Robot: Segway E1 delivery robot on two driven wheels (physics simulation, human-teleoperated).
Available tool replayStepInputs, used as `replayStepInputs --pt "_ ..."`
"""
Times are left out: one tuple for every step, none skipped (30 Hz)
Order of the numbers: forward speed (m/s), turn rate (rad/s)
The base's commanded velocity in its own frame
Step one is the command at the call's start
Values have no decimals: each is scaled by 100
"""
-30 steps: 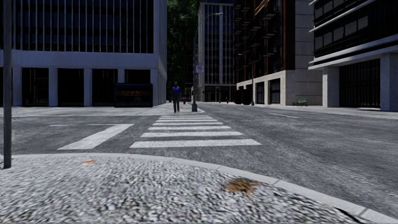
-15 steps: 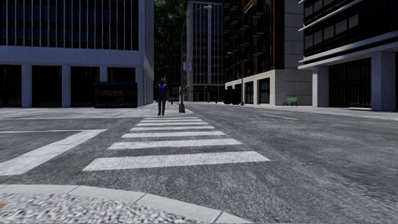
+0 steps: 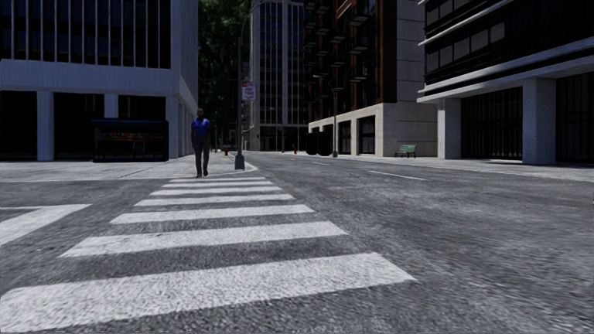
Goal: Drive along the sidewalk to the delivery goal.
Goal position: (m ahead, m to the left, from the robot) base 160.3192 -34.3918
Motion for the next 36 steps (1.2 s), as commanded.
replayStepInputs --pt "141 -16" --pt "138 0" --pt "136 0" --pt "133 0" --pt "133 0" --pt "131 0" --pt "128 0" --pt "127 0" --pt "126 0" --pt "126 0" --pt "126 0" --pt "126 0" --pt "126 0" --pt "126 0" --pt "126 0" --pt "126 0" --pt "126 0" --pt "127 0" --pt "127 0" --pt "127 0" --pt "127 0" --pt "127 0" --pt "127 0" --pt "127 0" --pt "127 0" --pt "127 0" --pt "127 3" --pt "127 7" --pt "127 12" --pt "127 12" --pt "128 17" --pt "200 21" --pt "200 24" --pt "200 27" --pt "200 32" --pt "200 32"
